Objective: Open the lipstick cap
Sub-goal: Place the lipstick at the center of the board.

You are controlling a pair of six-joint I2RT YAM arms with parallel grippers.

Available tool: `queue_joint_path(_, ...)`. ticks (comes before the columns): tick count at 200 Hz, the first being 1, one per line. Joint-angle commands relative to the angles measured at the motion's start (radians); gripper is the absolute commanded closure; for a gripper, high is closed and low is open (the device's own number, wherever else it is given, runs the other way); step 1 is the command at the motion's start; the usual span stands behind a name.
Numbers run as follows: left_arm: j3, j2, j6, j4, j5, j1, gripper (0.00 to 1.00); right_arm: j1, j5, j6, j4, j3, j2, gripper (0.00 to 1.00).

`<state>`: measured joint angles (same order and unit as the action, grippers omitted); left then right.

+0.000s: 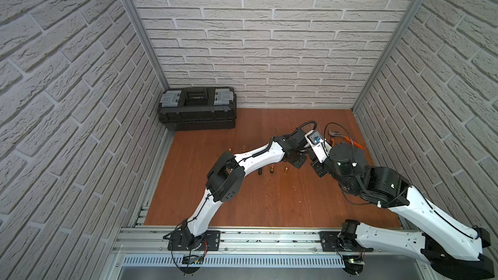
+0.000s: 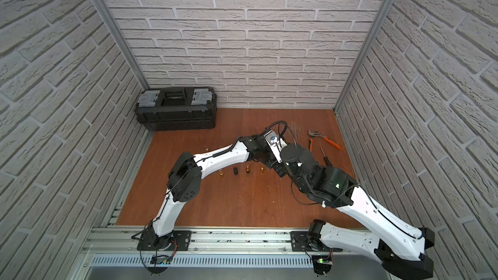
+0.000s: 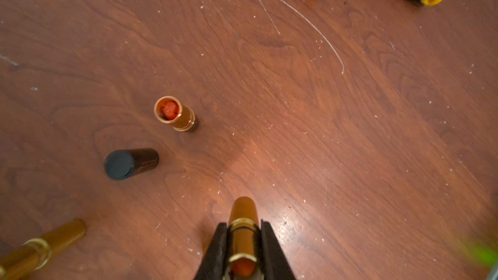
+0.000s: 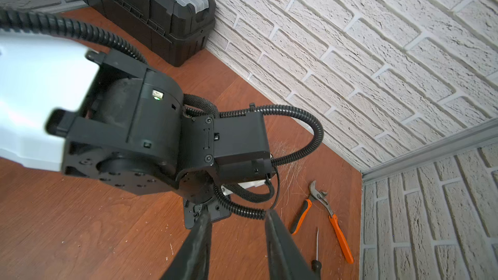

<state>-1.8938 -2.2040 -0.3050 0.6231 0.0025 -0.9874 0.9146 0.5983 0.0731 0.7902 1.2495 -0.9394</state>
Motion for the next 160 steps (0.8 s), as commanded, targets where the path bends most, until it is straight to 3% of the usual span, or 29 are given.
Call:
queue_joint_path(1,-0.052,-0.046,0.035,0.009,-0.029,-0.01,0.79,0.006,0.029,-0.024,-0.022,-0.02,0.022,0.65)
queue_joint_path(70,-0.088,-0.109,0.061,0.057,-0.09,-0.023,0.78,0.006,0.035,-0.022,-0.032,-0.039,0.015,0.65)
queue_joint_path(160,-0.097,-0.145,0.055,0.07,-0.061,-0.024,0.7,0.006,0.028,-0.026,-0.032,-0.032,-0.004,0.65)
